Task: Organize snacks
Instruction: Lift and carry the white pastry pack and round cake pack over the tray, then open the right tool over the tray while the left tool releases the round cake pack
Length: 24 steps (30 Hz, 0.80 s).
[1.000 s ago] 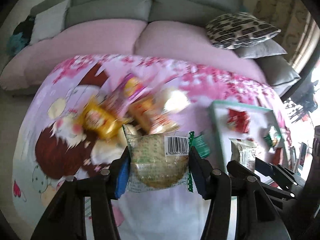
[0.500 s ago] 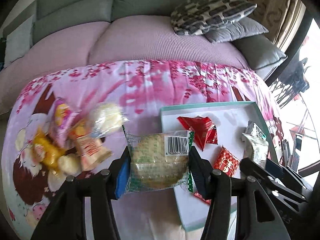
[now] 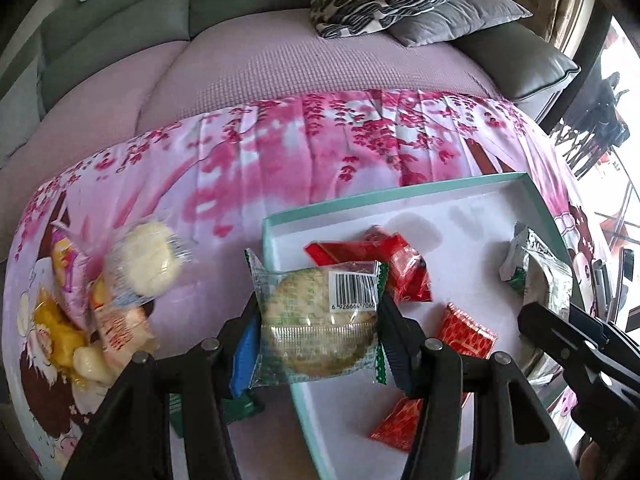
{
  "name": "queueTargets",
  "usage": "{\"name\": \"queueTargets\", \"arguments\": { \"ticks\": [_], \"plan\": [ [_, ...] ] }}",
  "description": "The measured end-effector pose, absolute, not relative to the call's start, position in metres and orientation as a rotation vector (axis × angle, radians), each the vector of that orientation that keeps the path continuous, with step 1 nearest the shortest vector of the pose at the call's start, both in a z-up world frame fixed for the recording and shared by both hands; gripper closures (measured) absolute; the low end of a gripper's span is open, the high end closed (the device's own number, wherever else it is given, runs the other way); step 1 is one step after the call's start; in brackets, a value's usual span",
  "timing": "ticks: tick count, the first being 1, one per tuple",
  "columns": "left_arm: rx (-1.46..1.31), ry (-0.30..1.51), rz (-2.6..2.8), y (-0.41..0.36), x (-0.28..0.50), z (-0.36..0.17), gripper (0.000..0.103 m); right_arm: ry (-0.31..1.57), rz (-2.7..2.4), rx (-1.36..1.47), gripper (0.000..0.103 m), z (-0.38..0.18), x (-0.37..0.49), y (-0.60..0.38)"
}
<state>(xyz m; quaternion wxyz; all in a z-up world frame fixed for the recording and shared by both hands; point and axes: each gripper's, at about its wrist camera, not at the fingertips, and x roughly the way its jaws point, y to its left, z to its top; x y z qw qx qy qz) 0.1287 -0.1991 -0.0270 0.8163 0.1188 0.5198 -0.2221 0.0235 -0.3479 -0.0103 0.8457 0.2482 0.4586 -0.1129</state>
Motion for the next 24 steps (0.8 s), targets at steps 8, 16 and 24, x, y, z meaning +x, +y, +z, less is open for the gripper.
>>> {"name": "queueTargets", "arguments": {
  "ticks": [8, 16, 24],
  "plan": [
    [0.259, 1.097, -0.509, -0.223, 0.135, -0.030, 0.046, 0.984, -0.285, 0.539, 0.048, -0.023, 0.034, -0.375],
    [0.219, 1.097, -0.524, -0.231, 0.144, -0.033, 0.045, 0.998, -0.309, 0.551, 0.048, -0.031, 0.045, -0.389],
    [0.190, 1.106, -0.525, -0.230, 0.147, -0.035, 0.043, 1.002, -0.317, 0.543, 0.046, -0.034, 0.051, -0.391]
  ]
}}
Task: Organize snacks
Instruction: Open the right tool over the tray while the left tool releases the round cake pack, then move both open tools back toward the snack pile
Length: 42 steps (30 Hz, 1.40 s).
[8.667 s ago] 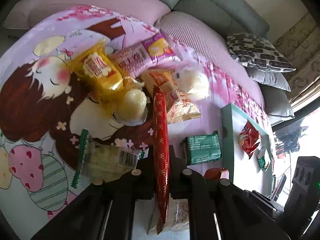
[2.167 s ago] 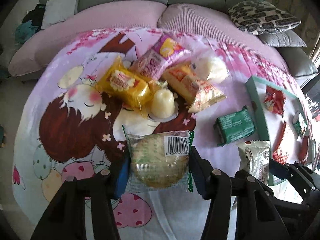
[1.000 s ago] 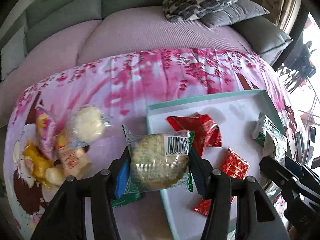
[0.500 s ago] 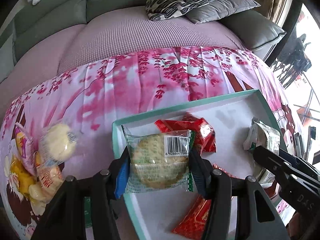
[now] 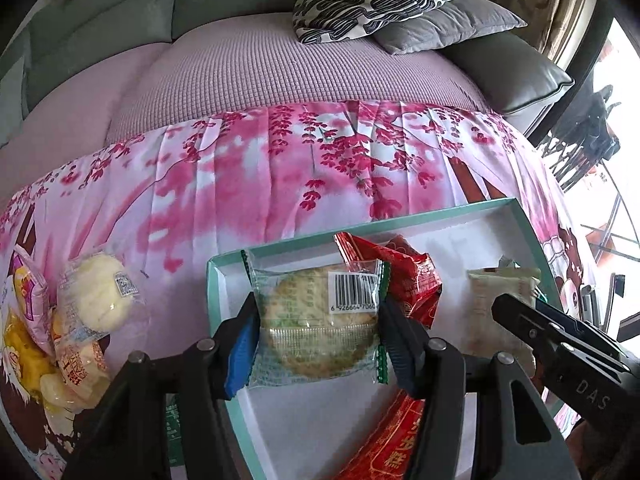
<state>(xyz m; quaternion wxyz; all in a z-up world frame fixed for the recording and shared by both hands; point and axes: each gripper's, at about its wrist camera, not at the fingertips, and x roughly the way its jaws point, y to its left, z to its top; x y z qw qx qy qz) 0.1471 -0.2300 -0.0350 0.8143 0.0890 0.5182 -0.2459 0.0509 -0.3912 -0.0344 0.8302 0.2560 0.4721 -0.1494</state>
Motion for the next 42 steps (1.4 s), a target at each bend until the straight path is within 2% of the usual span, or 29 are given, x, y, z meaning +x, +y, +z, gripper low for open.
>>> {"name": "queueTargets", "arguments": {
  "ticks": [4, 9, 13, 15, 19, 24, 34, 39, 42],
  "plan": [
    [0.183, 1.110, -0.509, -0.229, 0.147, -0.035, 0.042, 1.000, -0.317, 0.534, 0.046, -0.032, 0.051, -0.390],
    [0.161, 1.118, -0.498, -0.223, 0.146, -0.033, 0.031, 0.992, -0.325, 0.539, 0.045, -0.029, 0.048, -0.391],
    [0.135, 1.111, -0.494, -0.215, 0.145, -0.026, 0.028, 0.998, -0.332, 0.532, 0.041, -0.028, 0.045, -0.390],
    [0.129, 1.105, -0.490, -0.211, 0.144, -0.022, 0.018, 0.992, -0.331, 0.537, 0.038, -0.026, 0.043, -0.390],
    [0.111, 1.094, -0.473, -0.201, 0.142, -0.015, 0.016, 0.986, -0.330, 0.527, 0.035, -0.023, 0.040, -0.387],
    [0.083, 1.074, -0.433, -0.182, 0.141, -0.007, 0.006, 0.974, -0.311, 0.532, 0.030, -0.020, 0.035, -0.382],
    [0.079, 1.016, -0.346, -0.142, 0.130, 0.005, 0.003, 0.951, -0.297, 0.543, 0.021, -0.014, 0.025, -0.370],
    [0.123, 0.990, -0.283, -0.125, 0.123, 0.009, 0.003, 0.934, -0.279, 0.519, 0.021, -0.009, 0.024, -0.361],
    [0.133, 0.971, -0.254, -0.112, 0.119, 0.010, 0.003, 0.902, -0.274, 0.514, 0.008, -0.004, 0.024, -0.355]
  ]
}}
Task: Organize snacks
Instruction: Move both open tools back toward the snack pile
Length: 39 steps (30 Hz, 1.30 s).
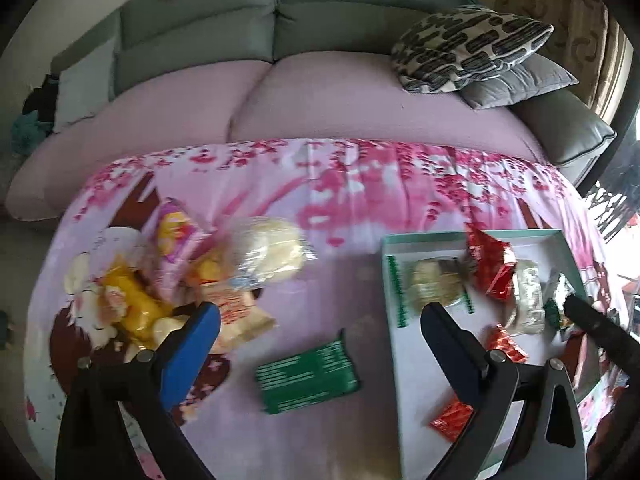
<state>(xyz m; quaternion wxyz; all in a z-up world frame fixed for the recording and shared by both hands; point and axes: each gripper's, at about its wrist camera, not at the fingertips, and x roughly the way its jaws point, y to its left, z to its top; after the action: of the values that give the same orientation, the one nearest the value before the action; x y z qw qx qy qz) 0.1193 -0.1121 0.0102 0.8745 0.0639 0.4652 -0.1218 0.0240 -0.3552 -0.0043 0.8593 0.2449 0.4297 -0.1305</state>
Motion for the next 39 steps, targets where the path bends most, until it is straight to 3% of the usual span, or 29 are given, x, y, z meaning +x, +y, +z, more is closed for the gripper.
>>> {"name": "queueTargets", "arguments": {
  "ticks": [1, 4, 12, 25, 30, 39],
  "plan": [
    [0.133, 0.968, -0.245, -0.107, 0.119, 0.010, 0.003, 0.887, -0.267, 0.519, 0.002, -0.003, 0.024, -0.354],
    [0.100, 0.971, -0.224, -0.093, 0.121, 0.008, 0.003, 0.864, -0.259, 0.521, 0.000, 0.000, 0.025, -0.348],
    [-0.008, 0.947, -0.181, -0.057, 0.125, 0.013, 0.003, 0.877, -0.256, 0.502, 0.000, -0.003, 0.038, -0.332],
    [0.121, 0.872, 0.060, 0.016, 0.120, 0.036, 0.003, 0.933, -0.197, 0.363, 0.000, -0.001, 0.065, -0.264],
    [0.053, 0.865, 0.101, 0.050, 0.119, 0.045, 0.003, 0.944, -0.145, 0.356, 0.000, 0.003, 0.074, -0.235],
    [-0.025, 0.954, 0.168, 0.091, 0.120, 0.027, 0.003, 0.991, -0.063, 0.274, 0.000, -0.003, 0.090, -0.178]
  ]
}}
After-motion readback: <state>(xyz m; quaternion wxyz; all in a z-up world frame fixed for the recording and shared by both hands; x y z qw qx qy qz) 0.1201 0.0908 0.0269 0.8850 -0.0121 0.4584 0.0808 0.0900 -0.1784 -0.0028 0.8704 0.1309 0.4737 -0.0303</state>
